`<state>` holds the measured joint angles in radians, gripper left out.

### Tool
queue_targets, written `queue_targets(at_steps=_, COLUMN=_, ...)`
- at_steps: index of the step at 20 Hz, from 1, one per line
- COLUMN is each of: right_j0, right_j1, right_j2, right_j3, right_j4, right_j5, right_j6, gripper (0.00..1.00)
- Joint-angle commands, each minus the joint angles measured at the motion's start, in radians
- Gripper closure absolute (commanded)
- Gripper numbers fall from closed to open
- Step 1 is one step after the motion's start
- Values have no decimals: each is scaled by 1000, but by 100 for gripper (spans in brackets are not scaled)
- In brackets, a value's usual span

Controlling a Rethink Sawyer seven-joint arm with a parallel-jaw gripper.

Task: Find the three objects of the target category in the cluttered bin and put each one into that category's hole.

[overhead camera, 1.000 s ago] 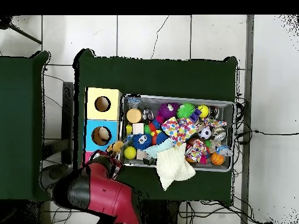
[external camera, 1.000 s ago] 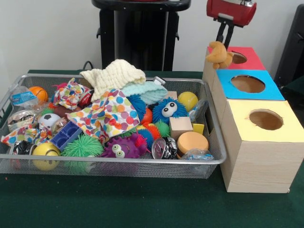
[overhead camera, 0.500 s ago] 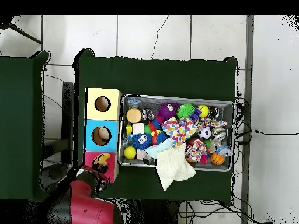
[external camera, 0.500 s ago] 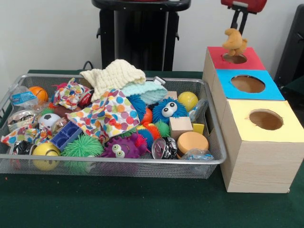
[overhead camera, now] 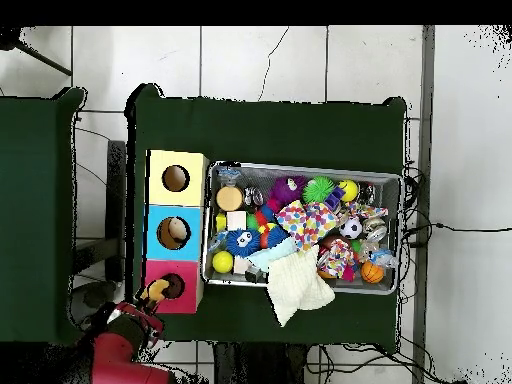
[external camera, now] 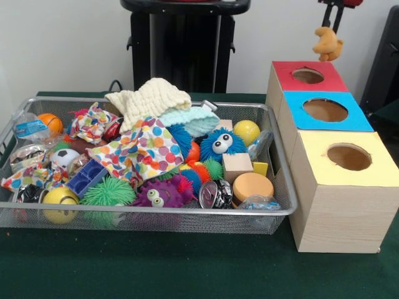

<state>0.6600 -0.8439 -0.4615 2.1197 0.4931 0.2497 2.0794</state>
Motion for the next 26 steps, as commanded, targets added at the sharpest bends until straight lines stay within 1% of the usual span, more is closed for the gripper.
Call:
queue_targets(at_steps=1, right_j0=-52, right_j1=38, right_j2=79, right_j3=105, right_j4=62, right_j5=-114, right_j6=303, gripper=100)
queue_targets(at_steps=6, right_j0=-61, right_j1=52, right_j2=115, right_j3=143, right_j4=61, right_j5=-205, right_j6=324, gripper=100)
queue_targets(at_steps=7, right_j0=-72, right_j1=61, right_j2=142, right_j3=164, right_j4=56, right_j5=-249, right_j6=337, gripper=100)
queue_targets(at_steps=8, right_j0=-74, right_j1=63, right_j2=149, right_j3=172, right_j4=55, right_j5=-264, right_j6=340, gripper=100)
queue_targets(at_steps=10, right_j0=-62, right_j1=58, right_j2=137, right_j3=170, right_j4=63, right_j5=-258, right_j6=335, gripper=100)
queue_targets(at_steps=11, right_j0=-79, right_j1=66, right_j2=167, right_j3=193, right_j4=56, right_j5=-298, right_j6=346, gripper=100)
queue_targets(at_steps=17, right_j0=-41, right_j1=106, right_j2=154, right_j3=180, right_j4=97, right_j5=-307, right_j6=336, gripper=100)
queue_targets(at_steps=22, right_j0=-16, right_j1=127, right_j2=155, right_j3=178, right_j4=127, right_j5=-332, right_j6=346, gripper=100)
queue_targets(at_steps=26, right_j0=7, right_j1=150, right_j2=136, right_j3=166, right_j4=150, right_j5=-336, right_j6=338, gripper=100)
